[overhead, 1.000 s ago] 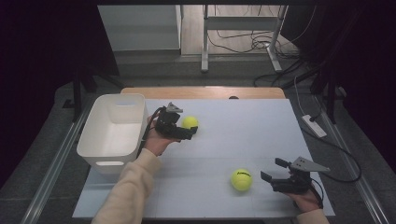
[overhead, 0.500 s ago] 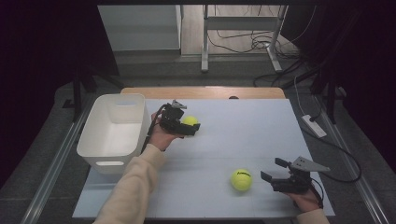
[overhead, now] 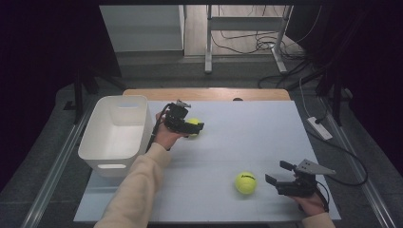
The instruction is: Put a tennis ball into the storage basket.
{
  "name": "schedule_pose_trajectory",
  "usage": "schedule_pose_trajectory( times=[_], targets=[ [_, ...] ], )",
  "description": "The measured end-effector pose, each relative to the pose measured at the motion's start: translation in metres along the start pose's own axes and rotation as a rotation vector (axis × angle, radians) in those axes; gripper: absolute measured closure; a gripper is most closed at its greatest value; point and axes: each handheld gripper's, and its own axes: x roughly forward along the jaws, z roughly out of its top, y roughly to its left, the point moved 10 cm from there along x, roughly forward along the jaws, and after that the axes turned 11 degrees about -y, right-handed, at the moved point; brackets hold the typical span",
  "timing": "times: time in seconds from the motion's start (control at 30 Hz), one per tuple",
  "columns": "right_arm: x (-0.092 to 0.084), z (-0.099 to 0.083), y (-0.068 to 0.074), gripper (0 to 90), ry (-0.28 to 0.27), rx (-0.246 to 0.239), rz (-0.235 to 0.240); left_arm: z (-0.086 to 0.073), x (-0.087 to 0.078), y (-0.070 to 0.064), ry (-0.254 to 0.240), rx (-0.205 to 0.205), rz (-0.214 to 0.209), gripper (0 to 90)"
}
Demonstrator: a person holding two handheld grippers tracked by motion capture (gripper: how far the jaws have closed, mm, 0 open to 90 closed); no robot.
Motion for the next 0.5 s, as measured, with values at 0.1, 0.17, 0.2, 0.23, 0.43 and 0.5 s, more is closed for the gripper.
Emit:
schedule_pose_trajectory(
  times=[0.1, 0.17, 0.2, 0.23, 0.43, 0.5],
  targets=[
    [0.000, 0.000, -0.001, 11.1, 0.000, 0.004, -0.002, -0.003, 0.005, 0.002, 0.013, -0.011, 0.000, 6.3],
    [0.000, 0.000, -0.001, 11.1, -0.001, 0.005, -0.002, -0.004, 0.009, 0.005, 0.017, -0.014, 0.011, 6.3],
    [0.000, 0.000, -0.001, 11.0, -0.001, 0.004, -0.002, -0.005, 0.010, 0.006, 0.020, -0.018, 0.012, 6.3],
    [0.000, 0.000, -0.001, 11.0, -0.001, 0.004, -0.002, -0.005, 0.010, 0.006, 0.020, -0.018, 0.012, 6.3],
    [-0.001, 0.000, -0.001, 11.0, 0.001, 0.003, -0.003, -0.009, 0.016, 0.013, 0.036, -0.026, 0.028, 6.3],
    [0.000, -0.001, -0.002, 11.1, 0.001, 0.001, -0.003, -0.010, 0.017, 0.014, 0.039, -0.027, 0.029, 6.3]
  ],
)
